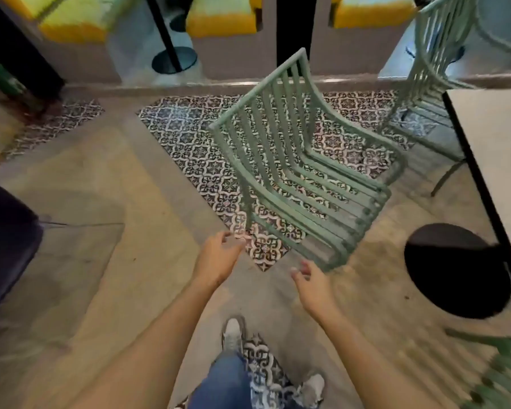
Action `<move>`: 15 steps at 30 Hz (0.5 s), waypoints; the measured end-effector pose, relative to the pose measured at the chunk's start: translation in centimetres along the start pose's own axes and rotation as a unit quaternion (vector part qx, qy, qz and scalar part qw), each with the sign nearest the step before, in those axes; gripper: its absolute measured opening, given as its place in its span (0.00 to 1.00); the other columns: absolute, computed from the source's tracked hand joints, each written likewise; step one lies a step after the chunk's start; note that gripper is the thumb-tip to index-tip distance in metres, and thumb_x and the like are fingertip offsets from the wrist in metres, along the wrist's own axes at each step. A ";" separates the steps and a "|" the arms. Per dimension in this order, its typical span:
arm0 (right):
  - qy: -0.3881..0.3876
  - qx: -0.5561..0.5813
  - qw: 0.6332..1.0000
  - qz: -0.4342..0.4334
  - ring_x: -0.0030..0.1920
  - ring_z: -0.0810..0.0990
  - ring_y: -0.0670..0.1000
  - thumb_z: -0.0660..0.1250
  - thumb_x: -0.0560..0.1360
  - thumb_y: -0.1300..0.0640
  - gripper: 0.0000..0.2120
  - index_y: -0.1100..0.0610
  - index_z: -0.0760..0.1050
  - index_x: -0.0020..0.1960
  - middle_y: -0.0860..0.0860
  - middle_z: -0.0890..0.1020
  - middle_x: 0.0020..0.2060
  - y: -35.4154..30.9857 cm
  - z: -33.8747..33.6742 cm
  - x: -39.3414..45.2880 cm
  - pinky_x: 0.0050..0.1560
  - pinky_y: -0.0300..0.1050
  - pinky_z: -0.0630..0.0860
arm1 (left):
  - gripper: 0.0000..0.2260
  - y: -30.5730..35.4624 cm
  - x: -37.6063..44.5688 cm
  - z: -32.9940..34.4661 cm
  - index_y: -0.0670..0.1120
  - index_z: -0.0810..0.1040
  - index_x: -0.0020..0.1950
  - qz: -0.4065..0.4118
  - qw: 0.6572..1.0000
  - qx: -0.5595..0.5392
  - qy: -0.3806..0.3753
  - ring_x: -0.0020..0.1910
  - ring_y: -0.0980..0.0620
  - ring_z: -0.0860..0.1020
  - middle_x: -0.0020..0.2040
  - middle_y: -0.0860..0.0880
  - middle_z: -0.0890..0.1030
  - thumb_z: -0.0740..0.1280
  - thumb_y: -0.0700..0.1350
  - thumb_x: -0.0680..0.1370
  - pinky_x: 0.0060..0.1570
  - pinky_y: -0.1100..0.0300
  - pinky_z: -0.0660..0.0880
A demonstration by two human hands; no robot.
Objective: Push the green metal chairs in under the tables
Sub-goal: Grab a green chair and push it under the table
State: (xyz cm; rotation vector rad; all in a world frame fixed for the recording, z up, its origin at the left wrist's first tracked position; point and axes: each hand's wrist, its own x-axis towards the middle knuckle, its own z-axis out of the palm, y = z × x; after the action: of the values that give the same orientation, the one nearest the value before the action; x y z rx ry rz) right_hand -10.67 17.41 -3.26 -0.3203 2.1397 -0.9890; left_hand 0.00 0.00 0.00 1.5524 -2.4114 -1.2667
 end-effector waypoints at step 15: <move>-0.007 0.386 0.910 0.150 0.57 0.77 0.55 0.56 0.82 0.54 0.16 0.59 0.68 0.68 0.56 0.77 0.58 -24.3 17.2 12.1 0.62 0.54 0.72 | 0.07 -7.4 19.9 -22.4 0.50 0.76 0.49 -0.116 0.883 -0.452 0.054 0.45 0.53 0.78 0.48 0.50 0.80 0.61 0.51 0.81 0.42 0.58 0.72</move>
State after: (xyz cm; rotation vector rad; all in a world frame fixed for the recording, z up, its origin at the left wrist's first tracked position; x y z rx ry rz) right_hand -8.64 -14.40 0.97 0.3776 1.5493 -1.5254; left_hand 4.60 -30.39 2.61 1.5105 -1.2131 -1.8733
